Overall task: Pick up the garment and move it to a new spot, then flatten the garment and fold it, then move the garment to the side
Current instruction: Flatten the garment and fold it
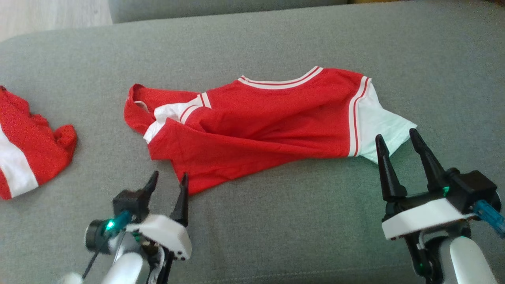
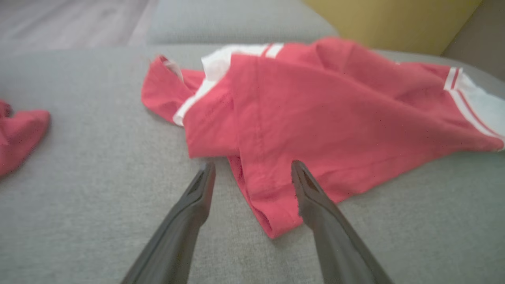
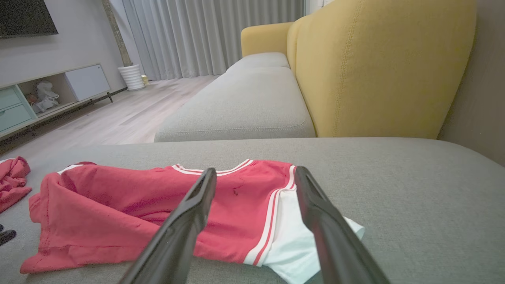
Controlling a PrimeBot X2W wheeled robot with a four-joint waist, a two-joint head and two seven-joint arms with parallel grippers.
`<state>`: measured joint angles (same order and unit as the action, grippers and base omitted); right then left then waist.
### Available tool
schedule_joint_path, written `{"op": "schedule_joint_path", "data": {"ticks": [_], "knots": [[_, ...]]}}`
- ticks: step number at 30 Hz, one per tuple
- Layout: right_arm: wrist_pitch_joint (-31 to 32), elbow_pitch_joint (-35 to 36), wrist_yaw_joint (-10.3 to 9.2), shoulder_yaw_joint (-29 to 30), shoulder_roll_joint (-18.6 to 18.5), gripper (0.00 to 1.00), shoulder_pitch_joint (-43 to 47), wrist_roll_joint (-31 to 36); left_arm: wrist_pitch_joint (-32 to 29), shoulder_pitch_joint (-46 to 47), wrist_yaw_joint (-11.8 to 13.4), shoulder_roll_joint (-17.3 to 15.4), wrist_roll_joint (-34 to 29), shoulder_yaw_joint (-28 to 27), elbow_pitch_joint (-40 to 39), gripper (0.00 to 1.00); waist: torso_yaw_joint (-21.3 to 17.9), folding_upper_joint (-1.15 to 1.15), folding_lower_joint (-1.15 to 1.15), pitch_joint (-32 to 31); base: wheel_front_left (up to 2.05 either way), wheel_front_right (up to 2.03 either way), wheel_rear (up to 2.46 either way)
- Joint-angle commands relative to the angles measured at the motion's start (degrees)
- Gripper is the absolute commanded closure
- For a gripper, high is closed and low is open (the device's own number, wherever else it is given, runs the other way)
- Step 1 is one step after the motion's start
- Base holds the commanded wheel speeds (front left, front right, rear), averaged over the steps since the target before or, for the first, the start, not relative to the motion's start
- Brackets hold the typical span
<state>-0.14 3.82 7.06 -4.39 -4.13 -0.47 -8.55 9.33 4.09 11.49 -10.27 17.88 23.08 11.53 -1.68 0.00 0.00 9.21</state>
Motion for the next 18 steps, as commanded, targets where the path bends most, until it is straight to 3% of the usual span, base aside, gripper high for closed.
{"op": "schedule_joint_path", "data": {"ticks": [1,9,10,11,18], "knots": [[0.1,2.0,0.43,-1.5,0.2,0.00,-1.7,-0.4,-2.2,5.0,-1.7,0.0,1.3,-1.1,1.7,0.00,-0.1,0.00,0.00,1.2,0.00,0.00,0.00],[0.3,0.3,0.43,-1.6,0.4,0.00,-2.3,-1.1,-3.9,10.5,-5.4,2.6,4.6,-0.5,13.3,0.02,-1.3,0.00,0.00,3.4,0.00,0.00,0.00],[0.3,0.0,0.43,-1.5,0.4,0.00,-2.3,-1.2,-3.8,11.0,-6.0,2.9,5.1,-0.5,14.5,0.66,-1.5,0.00,0.00,3.6,0.00,0.00,0.00],[0.3,-0.3,0.43,-1.3,0.4,0.00,-2.4,-1.3,-3.7,11.4,-6.6,3.1,5.5,-0.4,15.5,1.00,-1.6,0.00,0.00,3.7,0.00,0.00,0.00],[0.4,-4.2,0.43,2.2,0.6,0.00,-3.6,-2.4,-0.9,13.0,-7.0,3.3,5.4,-0.2,18.8,1.00,-1.5,0.00,0.00,4.0,0.00,0.00,0.00]]}}
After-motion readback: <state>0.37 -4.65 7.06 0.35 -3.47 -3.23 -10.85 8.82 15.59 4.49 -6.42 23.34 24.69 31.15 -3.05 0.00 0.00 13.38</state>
